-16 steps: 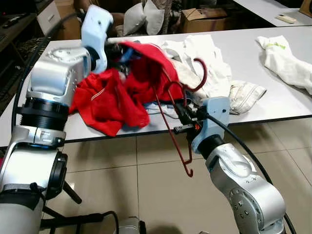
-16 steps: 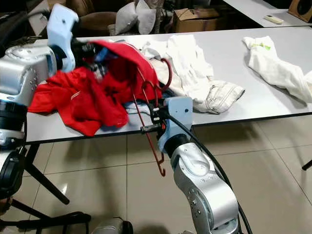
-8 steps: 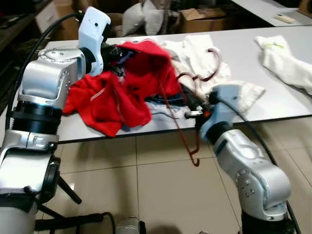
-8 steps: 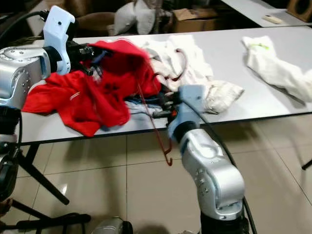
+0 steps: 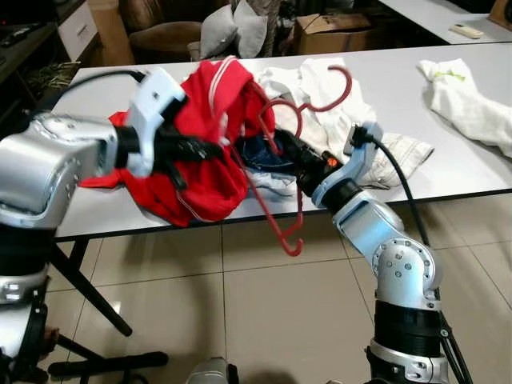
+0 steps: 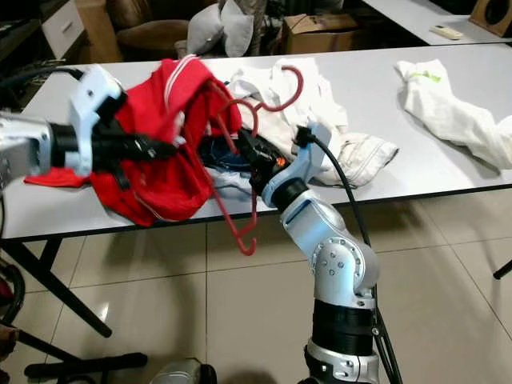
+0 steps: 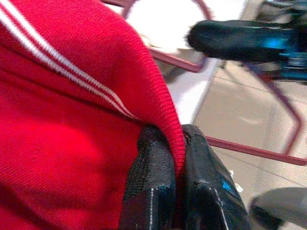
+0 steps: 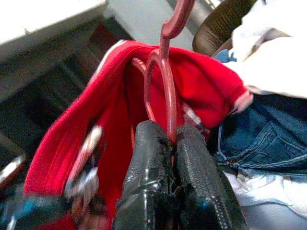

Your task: Hang hanger

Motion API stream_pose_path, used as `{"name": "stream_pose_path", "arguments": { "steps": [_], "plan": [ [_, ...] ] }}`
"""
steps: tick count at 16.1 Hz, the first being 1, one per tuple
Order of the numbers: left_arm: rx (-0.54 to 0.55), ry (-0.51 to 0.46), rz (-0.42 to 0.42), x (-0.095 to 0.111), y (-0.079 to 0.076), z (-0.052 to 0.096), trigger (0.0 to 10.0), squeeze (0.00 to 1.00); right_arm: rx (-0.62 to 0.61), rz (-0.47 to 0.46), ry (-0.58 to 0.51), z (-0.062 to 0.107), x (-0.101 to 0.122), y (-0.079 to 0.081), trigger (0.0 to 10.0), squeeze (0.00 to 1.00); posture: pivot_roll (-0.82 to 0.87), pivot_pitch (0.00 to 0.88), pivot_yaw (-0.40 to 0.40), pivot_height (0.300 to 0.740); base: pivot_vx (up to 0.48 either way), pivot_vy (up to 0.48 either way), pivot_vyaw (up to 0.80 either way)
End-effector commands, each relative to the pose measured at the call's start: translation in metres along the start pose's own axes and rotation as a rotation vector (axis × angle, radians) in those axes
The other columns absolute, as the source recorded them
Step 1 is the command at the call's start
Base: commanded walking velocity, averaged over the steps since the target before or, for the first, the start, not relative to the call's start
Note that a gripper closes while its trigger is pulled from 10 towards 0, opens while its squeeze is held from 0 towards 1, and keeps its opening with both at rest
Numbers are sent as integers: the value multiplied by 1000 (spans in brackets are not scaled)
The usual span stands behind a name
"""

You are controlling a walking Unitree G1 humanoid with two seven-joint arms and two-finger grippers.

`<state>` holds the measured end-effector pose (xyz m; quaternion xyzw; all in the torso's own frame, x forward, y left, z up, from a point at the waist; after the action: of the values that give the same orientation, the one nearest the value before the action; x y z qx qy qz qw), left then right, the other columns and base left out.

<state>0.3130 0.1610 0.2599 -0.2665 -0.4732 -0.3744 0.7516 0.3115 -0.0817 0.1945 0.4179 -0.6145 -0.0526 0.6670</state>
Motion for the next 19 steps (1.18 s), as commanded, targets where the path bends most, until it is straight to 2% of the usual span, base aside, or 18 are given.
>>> {"name": "stream_pose_path", "arguments": {
  "steps": [1, 3, 4, 5, 7, 9, 10, 12, 14, 16, 18, 19],
  "plan": [
    [-93, 16, 14, -2, -11, -2, 0, 0, 65, -187, -131, -15, 5, 25, 10000, 0, 93, 0, 31, 723, 0, 0, 0],
    [-178, 34, 33, -5, -23, -2, 353, 0, 45, -300, -188, -19, 10, 19, 10000, 0, 90, 0, 34, 723, 0, 0, 0],
    [-215, 15, 70, -7, -29, -8, 353, 0, 44, -378, -199, -23, 11, 16, 10000, 0, 93, 0, 32, 723, 0, 0, 0],
    [-236, 7, 93, -8, -33, -13, 0, 0, 54, -417, -203, -25, 12, 16, 10000, 0, 93, 0, 32, 723, 0, 0, 0],
    [-292, -12, 135, -10, -44, -23, 78, 0, 69, -478, -202, -29, 10, 19, 10000, 0, 90, 0, 34, 723, 0, 0, 0],
    [-300, 28, 117, -17, -50, -31, 314, 0, 90, -542, -207, -32, 10, 22, 10000, 0, 90, 0, 34, 723, 0, 0, 0],
    [-296, 57, 95, -23, -53, -36, 0, 0, 100, -565, -207, -35, 10, 24, 10000, 0, 86, 0, 38, 723, 0, 0, 0],
    [-334, 28, 115, -18, -59, -37, 0, 0, 102, -574, -200, -37, 9, 25, 10000, 0, 86, 0, 40, 723, 0, 0, 0],
    [-439, 8, 131, -18, -75, -39, 0, 0, 82, -587, -198, -41, 7, 21, 10000, 0, 90, 0, 39, 723, 0, 0, 0],
    [-521, 30, 164, -26, -91, -43, 0, 0, 50, -593, -202, -46, 5, 18, 10000, 0, 92, 0, 41, 723, 0, 0, 0],
    [-611, -17, 250, -22, -105, -47, 0, 0, 9, -606, -213, -53, 3, 14, 10000, 0, 91, 0, 42, 723, 0, 0, 0],
    [-622, -20, 260, -22, -106, -48, 0, 0, 3, -611, -215, -53, 3, 13, 10000, 0, 91, 0, 44, 723, 0, 0, 0]
  ]
}}
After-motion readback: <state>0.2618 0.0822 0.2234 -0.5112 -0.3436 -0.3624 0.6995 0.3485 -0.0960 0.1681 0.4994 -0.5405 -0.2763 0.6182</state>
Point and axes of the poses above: a point about 5 cm out from each wrist's last joint towards the gripper, its own z axis pointing back from the gripper into the wrist, its own x axis along the axis of the wrist's last joint, y = z × x, the point moved 1 cm from there along -z, pointing out of the wrist towards the gripper, and after that the axes turned 7 degrees about z, right-handed, at the moved point
